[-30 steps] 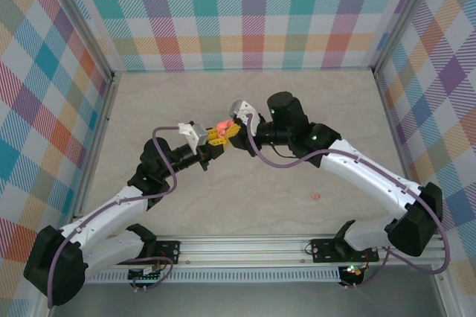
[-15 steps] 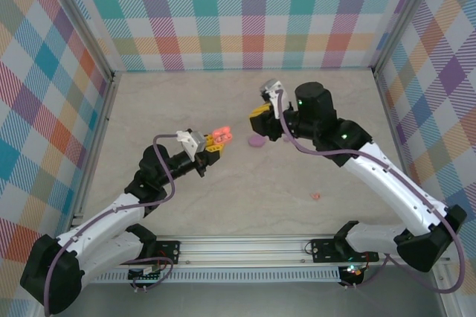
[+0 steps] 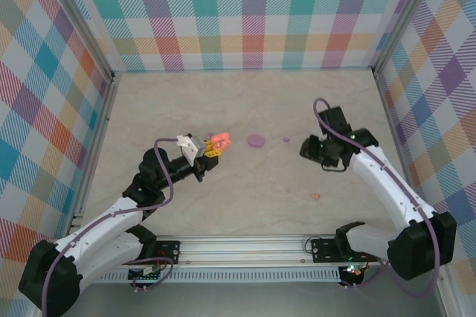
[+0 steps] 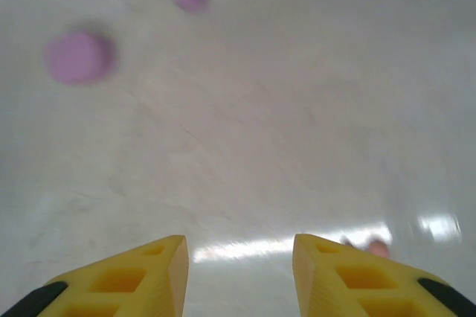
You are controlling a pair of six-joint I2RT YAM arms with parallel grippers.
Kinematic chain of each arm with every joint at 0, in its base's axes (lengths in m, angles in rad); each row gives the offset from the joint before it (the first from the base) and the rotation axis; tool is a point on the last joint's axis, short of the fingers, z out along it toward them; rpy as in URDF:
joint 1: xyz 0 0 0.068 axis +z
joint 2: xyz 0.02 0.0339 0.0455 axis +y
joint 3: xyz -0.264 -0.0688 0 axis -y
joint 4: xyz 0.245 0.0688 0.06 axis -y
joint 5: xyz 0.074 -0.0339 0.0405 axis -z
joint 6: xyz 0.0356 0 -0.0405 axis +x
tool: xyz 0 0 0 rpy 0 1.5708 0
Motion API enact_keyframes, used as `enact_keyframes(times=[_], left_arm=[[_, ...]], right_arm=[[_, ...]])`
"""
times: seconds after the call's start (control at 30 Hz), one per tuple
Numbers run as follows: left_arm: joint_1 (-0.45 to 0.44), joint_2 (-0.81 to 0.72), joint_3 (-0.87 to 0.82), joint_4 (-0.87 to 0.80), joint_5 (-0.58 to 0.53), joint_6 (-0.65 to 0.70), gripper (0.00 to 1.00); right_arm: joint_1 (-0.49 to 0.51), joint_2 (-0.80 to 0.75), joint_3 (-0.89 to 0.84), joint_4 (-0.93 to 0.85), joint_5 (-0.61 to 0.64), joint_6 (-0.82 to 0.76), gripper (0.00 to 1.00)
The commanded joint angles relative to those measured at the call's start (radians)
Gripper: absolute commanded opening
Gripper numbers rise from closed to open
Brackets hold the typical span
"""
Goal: Insert the wireless bluetooth earbuds into the charging case
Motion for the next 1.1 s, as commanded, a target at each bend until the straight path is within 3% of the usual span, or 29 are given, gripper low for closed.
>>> enact_keyframes(times=[0.0, 0.13, 0.27, 0.4, 0.57, 0.8, 1.07], left_arm=[[0.002, -0.026, 0.056, -0.073, 0.05, 0.037, 0.0], [0.001, -0.032, 0.078, -0.089, 0.082, 0.027, 0.0], [0.002, -0.014, 0.078, -0.064, 0.112, 0.003, 0.0], [0.002, -0.015, 0.08, -0.078, 0.101, -0.006, 0.0], [0.002, -0.029, 0.09, -0.128, 0.09, 0.0, 0.0], [0.002, -0.041, 0.088, -0.147, 0.068, 0.005, 0.0], [0.002, -0.011, 0.109, -0.146, 0.079, 0.011, 0.0]], right_arm=[[-0.005, -0.136, -0.122, -0.044, -0.014, 0.245, 0.4], [-0.006, -0.231, -0.285, -0.009, -0.038, 0.394, 0.28], [-0.005, -0.269, -0.395, 0.035, -0.02, 0.486, 0.25], [-0.005, -0.256, -0.458, 0.102, 0.004, 0.547, 0.4], [-0.014, -0.172, -0.457, 0.187, 0.015, 0.521, 0.41], [-0.034, -0.142, -0.468, 0.242, 0.045, 0.505, 0.3], [-0.053, -0.121, -0.472, 0.237, 0.026, 0.474, 0.31]])
